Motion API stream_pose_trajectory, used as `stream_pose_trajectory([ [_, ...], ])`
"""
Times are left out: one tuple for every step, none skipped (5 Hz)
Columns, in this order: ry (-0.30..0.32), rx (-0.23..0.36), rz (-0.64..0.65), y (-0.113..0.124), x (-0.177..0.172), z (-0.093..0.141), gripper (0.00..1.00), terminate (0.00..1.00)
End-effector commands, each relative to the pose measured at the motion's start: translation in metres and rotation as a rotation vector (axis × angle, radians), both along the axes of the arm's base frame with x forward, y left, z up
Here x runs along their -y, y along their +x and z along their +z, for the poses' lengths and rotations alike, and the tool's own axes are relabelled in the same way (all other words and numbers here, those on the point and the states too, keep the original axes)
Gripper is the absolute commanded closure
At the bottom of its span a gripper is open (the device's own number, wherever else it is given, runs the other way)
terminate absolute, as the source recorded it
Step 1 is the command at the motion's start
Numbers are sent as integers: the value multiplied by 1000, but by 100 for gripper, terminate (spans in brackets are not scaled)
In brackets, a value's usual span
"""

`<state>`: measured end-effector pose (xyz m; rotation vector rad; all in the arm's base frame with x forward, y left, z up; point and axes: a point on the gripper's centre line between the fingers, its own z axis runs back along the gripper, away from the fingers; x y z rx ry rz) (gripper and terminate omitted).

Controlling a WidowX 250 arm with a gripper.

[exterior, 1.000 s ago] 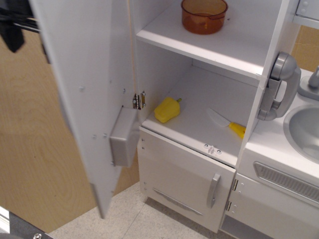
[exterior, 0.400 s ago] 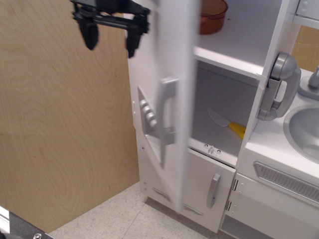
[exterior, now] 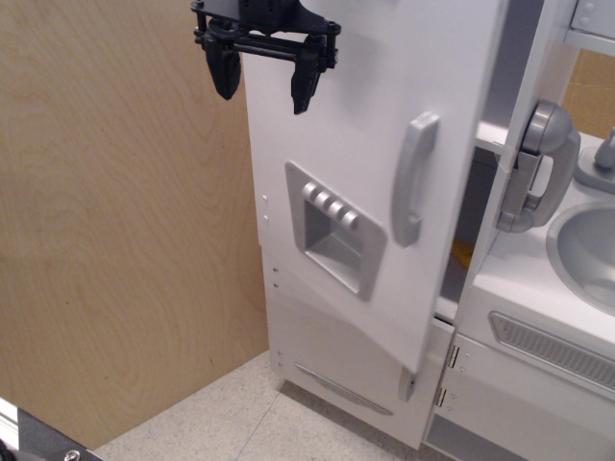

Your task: Close fridge

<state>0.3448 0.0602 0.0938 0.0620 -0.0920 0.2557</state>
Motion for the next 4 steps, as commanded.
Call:
stream_pose_trajectory([
  [-8,144,26,40,-1,25,0,0],
  [-9,173,46,54,-1,27,0,0],
  [-5,188,63,63,-1,30,0,0],
  [-4,220,101,74,-3,35,0,0],
])
